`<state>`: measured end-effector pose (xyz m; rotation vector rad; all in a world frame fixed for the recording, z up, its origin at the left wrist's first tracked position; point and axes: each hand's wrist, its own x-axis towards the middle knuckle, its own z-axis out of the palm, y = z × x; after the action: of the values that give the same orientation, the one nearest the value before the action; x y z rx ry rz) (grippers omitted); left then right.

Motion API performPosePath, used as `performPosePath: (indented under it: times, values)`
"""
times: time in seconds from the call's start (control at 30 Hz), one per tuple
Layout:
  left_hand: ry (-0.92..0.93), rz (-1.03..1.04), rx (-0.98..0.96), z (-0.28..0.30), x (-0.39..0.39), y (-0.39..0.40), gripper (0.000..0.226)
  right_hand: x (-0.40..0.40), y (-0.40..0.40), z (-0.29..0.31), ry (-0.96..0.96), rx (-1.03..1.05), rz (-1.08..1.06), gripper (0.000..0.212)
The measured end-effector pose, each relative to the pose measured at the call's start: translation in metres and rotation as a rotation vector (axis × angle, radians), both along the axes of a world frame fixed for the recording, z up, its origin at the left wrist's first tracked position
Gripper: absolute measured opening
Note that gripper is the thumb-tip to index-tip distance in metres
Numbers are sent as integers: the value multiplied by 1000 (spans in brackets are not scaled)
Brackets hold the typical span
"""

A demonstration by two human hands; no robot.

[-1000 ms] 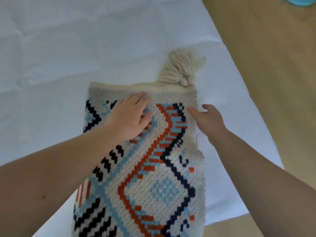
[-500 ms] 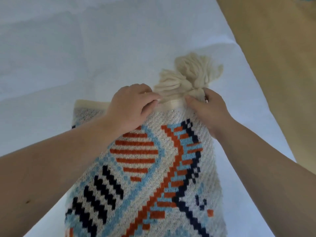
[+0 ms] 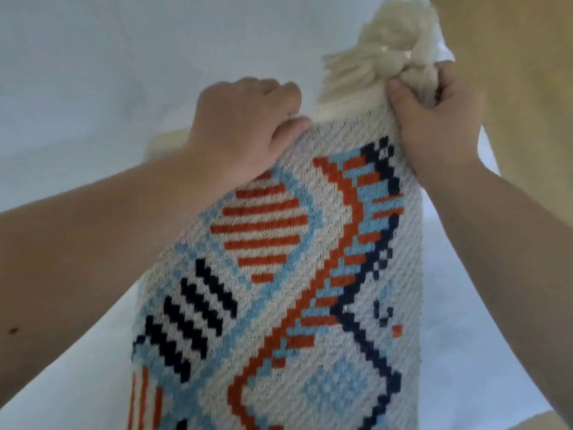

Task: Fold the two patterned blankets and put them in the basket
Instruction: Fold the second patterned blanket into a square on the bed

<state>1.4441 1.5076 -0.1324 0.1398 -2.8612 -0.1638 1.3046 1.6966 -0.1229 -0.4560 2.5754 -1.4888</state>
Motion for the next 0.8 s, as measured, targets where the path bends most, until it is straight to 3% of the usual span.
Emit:
performPosePath:
  times: [0.07,0.17,0.27,0.37,0.43,0.5,0.57,0.67,0.8]
  values:
    - [-56,115,56,3,-17,-7,41,-14,-3,2,28,-16,-44,19]
    - [-263,128,25,-16,-19,-11,53,-33,-6,-1,27,73,-61,32]
    - [-412,205,-14,-35,3,-24,73,-32,2,-13,-126,155,-14,49]
    - [-419,277,-64,-34,15,-44,74,-8,19,-31,-324,194,29,86]
    - [-323,264,-139,-25,13,-54,72,-1,26,-39,-356,200,13,86]
    - [-219,259,-154,-15,12,-57,68,-6,22,-35,-243,185,-49,69]
    - [-242,369,-15,-11,13,-56,63,-11,11,-28,-49,207,-66,52]
    - [-291,460,-51,-16,21,-34,71,11,3,-24,108,453,-30,61]
    - [-410,-20,41,-41,94,40,75,129,33,-44,305,671,444,66]
